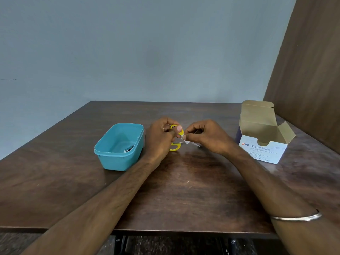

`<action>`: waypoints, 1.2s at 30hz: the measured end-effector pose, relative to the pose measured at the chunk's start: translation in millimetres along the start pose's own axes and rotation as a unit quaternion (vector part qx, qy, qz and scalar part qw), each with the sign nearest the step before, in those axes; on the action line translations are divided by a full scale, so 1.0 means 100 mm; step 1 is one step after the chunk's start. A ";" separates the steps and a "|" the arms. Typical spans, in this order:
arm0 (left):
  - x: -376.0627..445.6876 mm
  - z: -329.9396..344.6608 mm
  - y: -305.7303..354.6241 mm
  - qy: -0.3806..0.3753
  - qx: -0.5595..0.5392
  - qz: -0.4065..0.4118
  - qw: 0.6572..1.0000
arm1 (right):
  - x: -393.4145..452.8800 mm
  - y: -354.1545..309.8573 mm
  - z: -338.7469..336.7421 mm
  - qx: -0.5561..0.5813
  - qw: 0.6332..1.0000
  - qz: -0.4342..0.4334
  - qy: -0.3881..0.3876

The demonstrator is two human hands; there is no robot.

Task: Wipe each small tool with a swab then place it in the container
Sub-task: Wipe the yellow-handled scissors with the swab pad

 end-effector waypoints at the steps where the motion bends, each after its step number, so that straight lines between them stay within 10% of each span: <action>1: 0.00 0.00 0.00 0.001 0.000 0.000 1.000 | 0.00 0.00 0.00 0.003 1.000 0.000 0.000; 11: 0.00 -0.01 0.01 -0.003 -0.035 -0.002 0.999 | 0.00 0.01 -0.06 0.017 0.999 0.028 -0.010; 19: -0.01 0.00 0.01 -0.024 -0.079 -0.053 0.995 | 0.01 0.03 -0.11 0.237 0.957 0.148 0.079; 36: -0.10 -0.02 0.25 -0.060 -0.127 0.052 0.989 | -0.04 0.04 -0.09 0.399 0.846 0.342 -0.089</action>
Point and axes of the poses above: each hand's wrist, its own x-axis towards the middle knuckle, its own z-axis out of the palm, y = z × x, the point moved 2 cm from there along x, towards the middle knuckle, and after that the axes turned 4 degrees about y, right-handed, at the moved point
